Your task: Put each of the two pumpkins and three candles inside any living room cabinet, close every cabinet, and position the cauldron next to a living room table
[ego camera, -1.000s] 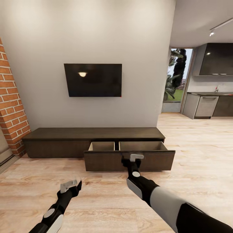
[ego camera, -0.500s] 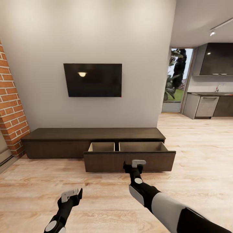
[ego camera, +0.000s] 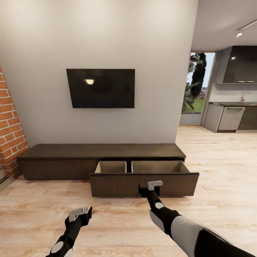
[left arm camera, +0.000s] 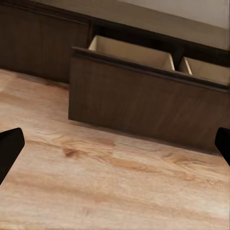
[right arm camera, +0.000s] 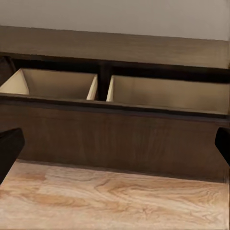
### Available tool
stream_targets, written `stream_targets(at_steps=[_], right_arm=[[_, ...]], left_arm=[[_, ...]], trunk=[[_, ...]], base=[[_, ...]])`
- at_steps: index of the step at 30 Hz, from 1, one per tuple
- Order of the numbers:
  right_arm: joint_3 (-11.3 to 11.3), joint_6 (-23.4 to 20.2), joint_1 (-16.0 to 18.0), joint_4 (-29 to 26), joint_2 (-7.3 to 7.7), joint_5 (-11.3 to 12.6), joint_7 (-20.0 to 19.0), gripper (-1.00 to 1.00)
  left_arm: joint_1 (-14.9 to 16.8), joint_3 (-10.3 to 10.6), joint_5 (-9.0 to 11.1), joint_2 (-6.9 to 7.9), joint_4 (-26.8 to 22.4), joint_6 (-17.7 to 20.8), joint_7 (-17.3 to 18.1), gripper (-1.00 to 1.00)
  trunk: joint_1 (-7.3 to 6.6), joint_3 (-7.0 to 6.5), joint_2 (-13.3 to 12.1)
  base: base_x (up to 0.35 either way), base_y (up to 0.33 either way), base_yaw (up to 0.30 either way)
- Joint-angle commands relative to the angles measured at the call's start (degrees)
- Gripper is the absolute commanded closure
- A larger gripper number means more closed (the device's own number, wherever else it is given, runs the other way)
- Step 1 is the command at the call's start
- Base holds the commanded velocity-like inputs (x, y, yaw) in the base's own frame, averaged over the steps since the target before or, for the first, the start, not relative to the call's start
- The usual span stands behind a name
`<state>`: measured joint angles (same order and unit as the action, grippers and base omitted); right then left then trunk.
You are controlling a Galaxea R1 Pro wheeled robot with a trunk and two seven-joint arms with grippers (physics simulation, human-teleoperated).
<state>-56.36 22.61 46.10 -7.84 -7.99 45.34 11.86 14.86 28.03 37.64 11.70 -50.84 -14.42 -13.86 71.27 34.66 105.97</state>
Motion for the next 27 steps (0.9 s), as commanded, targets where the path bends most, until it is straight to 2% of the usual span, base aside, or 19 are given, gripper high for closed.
stream_targets(at_steps=[1,5,8,13,27], right_arm=[[-0.5,0.6,0.0,0.4,-0.02,-0.4,0.2,-1.0],[-0.5,1.7,-0.2,1.0,-0.01,-1.7,0.1,-1.0],[-0.5,2.4,-1.5,1.0,-0.01,-2.2,0.0,-1.0],[-0.5,4.5,-2.3,1.0,-0.03,-2.2,0.1,-1.0],[-0.2,4.9,-2.8,1.1,-0.09,-1.4,0.3,-1.0]], left_arm=[[0.3,0.4,0.5,-0.09,-0.2,-0.1,-0.2,-1.0],[0.6,0.4,0.3,-1.13,-0.5,2.9,1.6,-1.0],[0.7,0.4,0.3,-1.36,-0.4,4.6,2.1,-1.0],[0.6,0.5,0.4,-1.76,0.0,5.1,1.7,-1.0],[0.5,0.4,0.1,-1.85,0.0,5.1,1.5,-1.0]], trunk=[[0.0,0.06,0.0],[0.0,0.06,0.0],[0.0,0.06,0.0],[0.0,0.06,0.0],[0.22,0.24,0.4]], base=[[0.064,0.0,0.0],[0.045,0.0,0.0],[0.087,0.0,0.0],[0.044,0.0,0.0],[0.002,0.0,0.0]])
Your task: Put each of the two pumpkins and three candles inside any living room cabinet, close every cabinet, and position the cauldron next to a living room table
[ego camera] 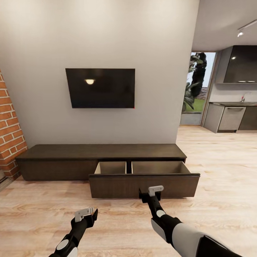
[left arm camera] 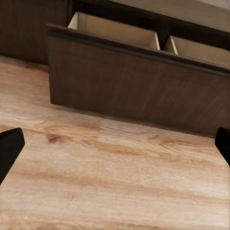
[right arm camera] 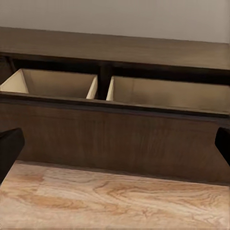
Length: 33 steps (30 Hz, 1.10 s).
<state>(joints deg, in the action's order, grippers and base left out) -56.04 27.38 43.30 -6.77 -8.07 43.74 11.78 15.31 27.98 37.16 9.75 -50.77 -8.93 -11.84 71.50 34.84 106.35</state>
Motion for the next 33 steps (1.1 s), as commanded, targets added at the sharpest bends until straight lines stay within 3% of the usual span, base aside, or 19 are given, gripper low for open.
stream_targets(at_steps=[1,14,16,19,21,24,33], right_arm=[[-0.5,0.2,-0.1,0.0,-0.01,0.2,0.4,-1.0],[-0.5,1.2,-1.5,0.0,0.02,0.1,0.1,-1.0],[-0.5,1.4,-1.7,0.0,0.05,0.1,-1.2,-1.0],[-0.3,2.1,-1.8,0.0,0.08,0.3,-6.1,-1.0],[-0.2,2.5,-1.8,0.1,0.37,1.0,-9.6,-1.0],[-0.1,2.8,-1.8,0.7,0.73,4.0,-12.3,-1.0],[-0.1,2.8,-1.8,1.2,1.01,6.4,-13.6,-1.0]], left_arm=[[0.1,0.4,0.6,0.1,0.0,-0.4,-0.5,-1.0],[0.1,0.4,0.6,0.1,0.0,-0.8,-0.5,-1.0],[0.1,0.5,0.6,0.1,0.0,-0.9,-0.5,-1.0],[0.1,0.5,0.5,0.13,0.0,-0.9,-0.5,-1.0],[0.0,0.5,0.5,0.16,0.0,-1.0,-0.5,-1.0],[0.0,0.5,-0.2,0.11,0.0,-1.1,-0.5,-1.0],[-0.6,0.6,-2.8,0.16,-0.6,-3.5,-0.8,-1.0]], trunk=[[0.22,0.24,0.4],[3.07,2.58,5.7],[3.51,2.94,6.5],[4.17,3.48,7.7],[4.61,3.84,8.5],[5.27,4.37,9.7],[7.25,5.99,13.3]], base=[[0.0,0.0,0.0],[0.0,0.0,0.0],[0.0,0.0,0.0],[0.0,0.0,0.0],[0.0,0.0,0.0],[0.0,0.0,0.0],[0.0,0.0,0.0]])
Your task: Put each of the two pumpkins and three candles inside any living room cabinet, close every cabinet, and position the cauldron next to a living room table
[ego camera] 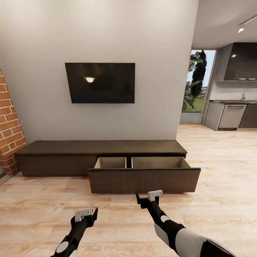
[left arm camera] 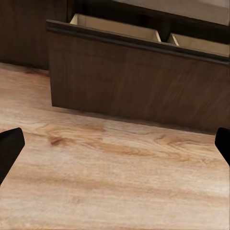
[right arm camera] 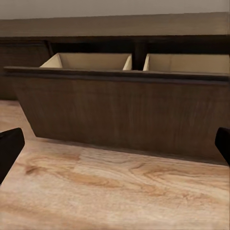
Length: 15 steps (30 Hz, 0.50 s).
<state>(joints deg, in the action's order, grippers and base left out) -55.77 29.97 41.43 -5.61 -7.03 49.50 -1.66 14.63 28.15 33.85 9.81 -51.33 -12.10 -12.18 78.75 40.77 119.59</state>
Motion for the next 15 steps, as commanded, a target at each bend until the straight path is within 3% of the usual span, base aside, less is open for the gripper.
stream_targets(at_steps=[1,9,15], right_arm=[[-0.4,0.2,0.1,0.1,-0.02,0.7,-0.2,-1.0],[-0.2,0.1,0.1,0.5,-0.12,1.6,0.2,-1.0],[-0.3,0.0,0.1,1.6,-0.09,6.3,0.4,-1.0]], left_arm=[[0.1,0.4,0.5,0.1,0.0,-0.6,-0.5,-1.0],[-0.1,0.5,0.3,0.13,-0.2,-1.9,-3.8,-1.0],[-0.1,0.5,0.3,0.19,-0.4,-3.3,-4.7,-1.0]], trunk=[[0.22,0.24,0.4],[1.97,1.68,3.7],[3.29,2.76,6.1]], base=[[0.0,0.0,0.0],[0.0,0.0,0.0],[0.0,0.0,0.0]])
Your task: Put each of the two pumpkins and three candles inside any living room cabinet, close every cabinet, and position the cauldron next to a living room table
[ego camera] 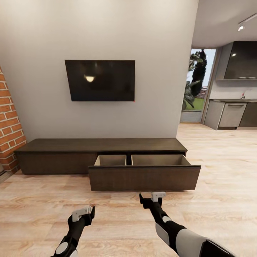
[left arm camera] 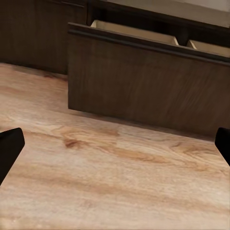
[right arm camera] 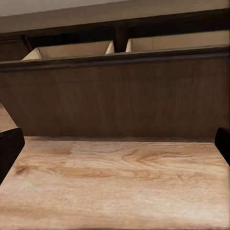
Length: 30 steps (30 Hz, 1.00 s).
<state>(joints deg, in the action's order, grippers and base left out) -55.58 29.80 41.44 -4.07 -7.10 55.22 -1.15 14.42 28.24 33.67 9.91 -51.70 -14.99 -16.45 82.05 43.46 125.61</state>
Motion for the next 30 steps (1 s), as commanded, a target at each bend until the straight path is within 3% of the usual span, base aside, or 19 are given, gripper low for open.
stream_targets(at_steps=[1,18,30], right_arm=[[-0.5,0.2,0.0,0.1,-0.02,0.9,-0.1,-1.0],[-0.4,0.2,0.0,0.4,0.02,1.4,0.4,-1.0],[-0.3,0.2,0.0,0.3,-0.02,2.6,6.4,-1.0]], left_arm=[[0.1,0.4,0.5,0.09,0.0,-0.7,-0.5,-1.0],[0.6,0.5,0.5,-0.23,-3.4,-0.4,0.1,-1.0],[1.1,0.5,0.6,-1.03,-2.9,0.2,0.1,-1.0]], trunk=[[0.22,0.24,0.4],[3.95,3.3,7.3],[6.59,5.45,12.1]], base=[[0.0,0.0,0.0],[0.0,0.0,0.0],[0.0,0.0,0.0]])
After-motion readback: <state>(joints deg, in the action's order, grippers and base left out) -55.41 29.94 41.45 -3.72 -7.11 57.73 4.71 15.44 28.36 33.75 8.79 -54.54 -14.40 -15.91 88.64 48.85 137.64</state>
